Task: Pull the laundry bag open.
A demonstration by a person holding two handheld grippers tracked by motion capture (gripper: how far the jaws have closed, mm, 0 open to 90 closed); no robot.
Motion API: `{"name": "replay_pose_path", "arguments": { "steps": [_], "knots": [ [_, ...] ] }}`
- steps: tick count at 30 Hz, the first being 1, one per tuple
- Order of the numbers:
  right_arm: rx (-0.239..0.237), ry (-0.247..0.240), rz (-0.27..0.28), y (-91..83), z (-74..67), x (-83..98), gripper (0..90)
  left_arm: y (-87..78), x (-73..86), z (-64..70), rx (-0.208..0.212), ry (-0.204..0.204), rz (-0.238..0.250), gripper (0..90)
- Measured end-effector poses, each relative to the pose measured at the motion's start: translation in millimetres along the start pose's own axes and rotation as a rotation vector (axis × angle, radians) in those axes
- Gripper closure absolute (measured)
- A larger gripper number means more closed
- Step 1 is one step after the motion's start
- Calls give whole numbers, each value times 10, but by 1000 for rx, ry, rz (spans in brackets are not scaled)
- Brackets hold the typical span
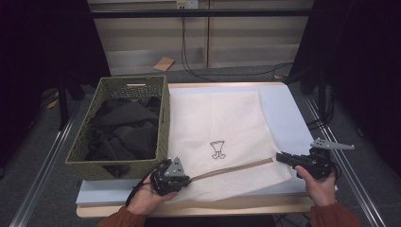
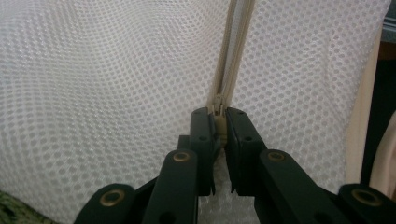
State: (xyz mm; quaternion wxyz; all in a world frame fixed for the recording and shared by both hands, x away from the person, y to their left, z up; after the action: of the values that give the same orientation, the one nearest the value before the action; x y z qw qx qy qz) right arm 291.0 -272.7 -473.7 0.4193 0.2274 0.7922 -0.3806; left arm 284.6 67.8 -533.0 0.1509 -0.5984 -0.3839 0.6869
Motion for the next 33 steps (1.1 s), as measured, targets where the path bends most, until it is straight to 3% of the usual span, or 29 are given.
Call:
{"name": "replay_pose_path", "arguments": {
  "steps": [24,31,33],
  "knots": [
    [-2,-8,-11,-9,-17,20,854,-147,88,-51,-14,-28,47,823],
    [13,-3,-21,-33,12,53,855,-147,134,-100,-15,-63,49,824],
    [17,-3,-19,-47,39,70,855,-163,152,-94,-24,-47,37,824]
  ]
}}
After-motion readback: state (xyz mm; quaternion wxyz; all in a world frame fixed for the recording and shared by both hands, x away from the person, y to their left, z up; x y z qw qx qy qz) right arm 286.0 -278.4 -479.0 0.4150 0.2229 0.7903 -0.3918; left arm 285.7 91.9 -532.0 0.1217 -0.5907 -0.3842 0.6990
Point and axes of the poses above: each handheld gripper's, and its own axes: y roughly forward along the jaws, x roughly out of its underside, z roughly to its right, the point moved 9 cm from there along y, roughly forward along the jaws, and after that the axes turned 4 degrees about z, right-handed, at the moved point
